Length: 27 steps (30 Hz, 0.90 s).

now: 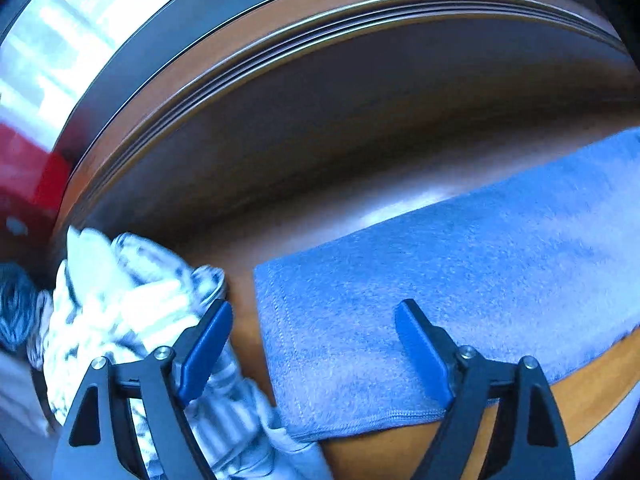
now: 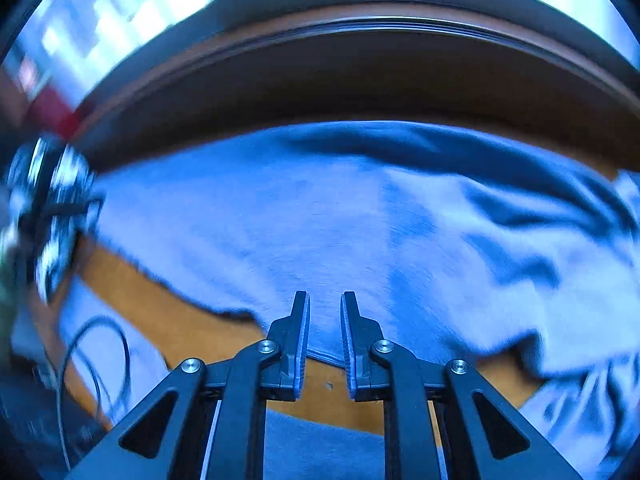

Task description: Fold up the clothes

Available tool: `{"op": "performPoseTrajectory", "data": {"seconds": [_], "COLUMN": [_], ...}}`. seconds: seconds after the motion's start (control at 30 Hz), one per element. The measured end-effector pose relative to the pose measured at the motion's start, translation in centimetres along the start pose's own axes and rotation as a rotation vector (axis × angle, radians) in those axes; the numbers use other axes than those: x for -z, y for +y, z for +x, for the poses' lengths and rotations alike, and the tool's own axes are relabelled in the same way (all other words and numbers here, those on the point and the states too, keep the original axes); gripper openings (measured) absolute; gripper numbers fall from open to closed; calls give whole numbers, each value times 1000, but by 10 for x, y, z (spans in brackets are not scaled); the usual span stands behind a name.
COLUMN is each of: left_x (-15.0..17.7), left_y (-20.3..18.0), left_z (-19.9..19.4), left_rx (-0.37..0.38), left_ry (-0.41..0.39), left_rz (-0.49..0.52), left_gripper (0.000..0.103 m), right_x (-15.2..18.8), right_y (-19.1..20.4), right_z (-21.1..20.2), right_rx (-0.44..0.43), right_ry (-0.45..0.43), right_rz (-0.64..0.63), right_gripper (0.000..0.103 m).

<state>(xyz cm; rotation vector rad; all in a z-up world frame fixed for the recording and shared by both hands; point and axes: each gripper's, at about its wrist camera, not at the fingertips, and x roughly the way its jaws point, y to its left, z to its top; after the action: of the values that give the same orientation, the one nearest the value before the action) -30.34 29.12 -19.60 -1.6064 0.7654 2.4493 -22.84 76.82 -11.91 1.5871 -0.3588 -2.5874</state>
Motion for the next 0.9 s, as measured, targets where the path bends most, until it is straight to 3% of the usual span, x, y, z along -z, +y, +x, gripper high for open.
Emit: {"op": "performPoseTrajectory", "data": {"seconds": [0.1, 0.2, 0.27, 0.3, 0.4, 0.57, 0.63, 0.77, 0.9], "left_x": [14, 35, 47, 51, 71, 99, 108, 86, 57], "left_y": [5, -11, -24, -31, -74, -170, -178, -198, -230], "left_z": [-3, -31, -48, -55, -79, -122, -122, -132, -146], "left_rx": [-9, 66, 135, 166, 265, 360, 389, 478, 460], "left_ry": [-11, -90, -130, -148, -196, -230, -223, -182, -176], "left_rz": [-31, -41, -45, -41, 15, 128, 145, 159, 134], "left_gripper": [82, 82, 82, 82, 82, 82, 82, 82, 82], "right_x": [18, 31, 41, 59, 118, 151, 159, 171, 190], "right_y": [-15, -1, -13, 0, 40, 54, 51, 32, -7], "right_z": [-20, -29, -42, -47, -66, -66, -71, -96, -128], "right_rx": [9, 26, 57, 73, 116, 140, 138, 130, 145], "right_ry": [-96, -151, -158, -166, -198, -247, -255, -326, -372], "right_rz": [178, 274, 297, 311, 366, 436, 442, 442, 428], "right_gripper": [23, 30, 32, 33, 39, 45, 45, 45, 46]}}
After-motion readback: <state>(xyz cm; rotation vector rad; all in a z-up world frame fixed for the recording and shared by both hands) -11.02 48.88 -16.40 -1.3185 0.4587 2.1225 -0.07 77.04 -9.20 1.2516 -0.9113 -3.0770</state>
